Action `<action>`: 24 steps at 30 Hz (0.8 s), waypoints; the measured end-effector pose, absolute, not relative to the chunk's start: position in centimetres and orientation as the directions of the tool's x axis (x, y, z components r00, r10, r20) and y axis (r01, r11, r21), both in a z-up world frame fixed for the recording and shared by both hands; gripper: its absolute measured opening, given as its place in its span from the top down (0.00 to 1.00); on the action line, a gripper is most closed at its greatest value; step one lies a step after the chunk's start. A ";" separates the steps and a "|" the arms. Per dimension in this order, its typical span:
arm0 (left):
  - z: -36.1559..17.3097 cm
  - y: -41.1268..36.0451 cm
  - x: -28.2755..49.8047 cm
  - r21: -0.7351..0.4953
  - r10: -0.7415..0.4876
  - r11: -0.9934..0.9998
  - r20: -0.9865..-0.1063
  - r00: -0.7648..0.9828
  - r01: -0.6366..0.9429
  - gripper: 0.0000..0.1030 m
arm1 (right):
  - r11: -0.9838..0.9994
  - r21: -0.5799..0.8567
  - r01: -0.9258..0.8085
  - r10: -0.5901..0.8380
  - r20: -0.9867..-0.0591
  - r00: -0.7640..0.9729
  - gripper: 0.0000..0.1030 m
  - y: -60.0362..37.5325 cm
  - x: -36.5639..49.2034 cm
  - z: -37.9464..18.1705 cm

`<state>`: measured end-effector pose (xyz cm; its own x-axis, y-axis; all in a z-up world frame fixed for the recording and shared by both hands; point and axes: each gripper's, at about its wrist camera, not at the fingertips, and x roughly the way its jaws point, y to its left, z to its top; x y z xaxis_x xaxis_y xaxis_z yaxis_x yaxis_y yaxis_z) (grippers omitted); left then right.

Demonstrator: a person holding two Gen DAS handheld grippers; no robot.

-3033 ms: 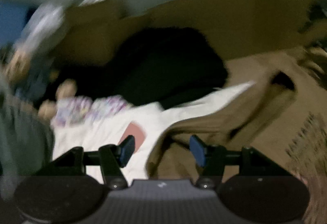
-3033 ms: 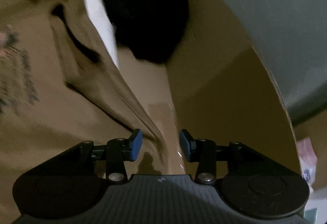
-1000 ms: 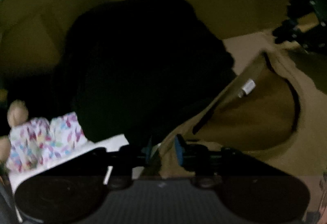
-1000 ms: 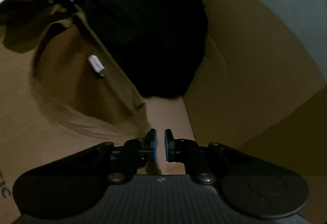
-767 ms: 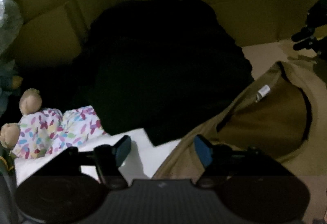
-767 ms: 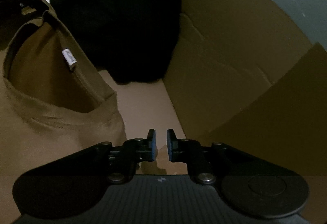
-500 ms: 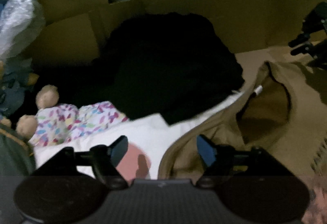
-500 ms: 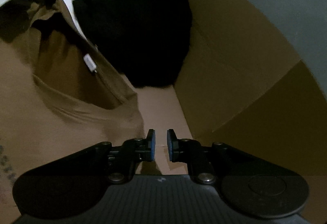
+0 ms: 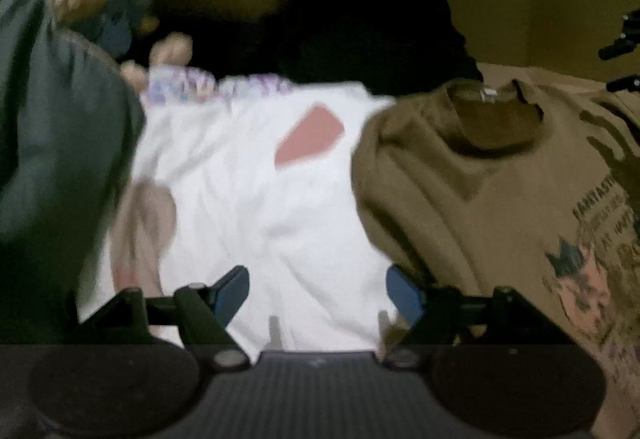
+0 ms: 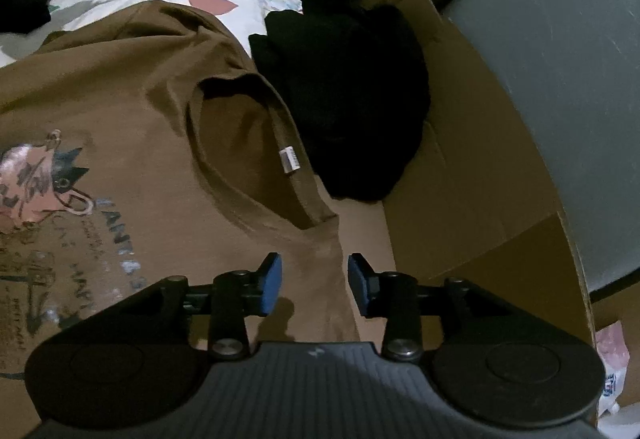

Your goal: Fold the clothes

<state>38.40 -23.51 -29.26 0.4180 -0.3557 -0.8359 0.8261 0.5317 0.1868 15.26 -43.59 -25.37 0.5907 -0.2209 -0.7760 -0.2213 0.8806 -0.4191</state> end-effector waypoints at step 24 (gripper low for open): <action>-36.0 -19.3 36.8 -0.228 -0.551 0.671 -0.790 0.269 0.706 0.33 | 0.985 -0.173 -0.031 -0.136 -0.865 0.483 0.53 -48.6 5.8 -28.0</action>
<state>36.82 -19.25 -36.04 0.2693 -0.5512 -0.7897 0.7056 0.6710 -0.2277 5.75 -48.61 -27.97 0.4827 -0.1365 -0.8651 -0.0310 0.9845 -0.1726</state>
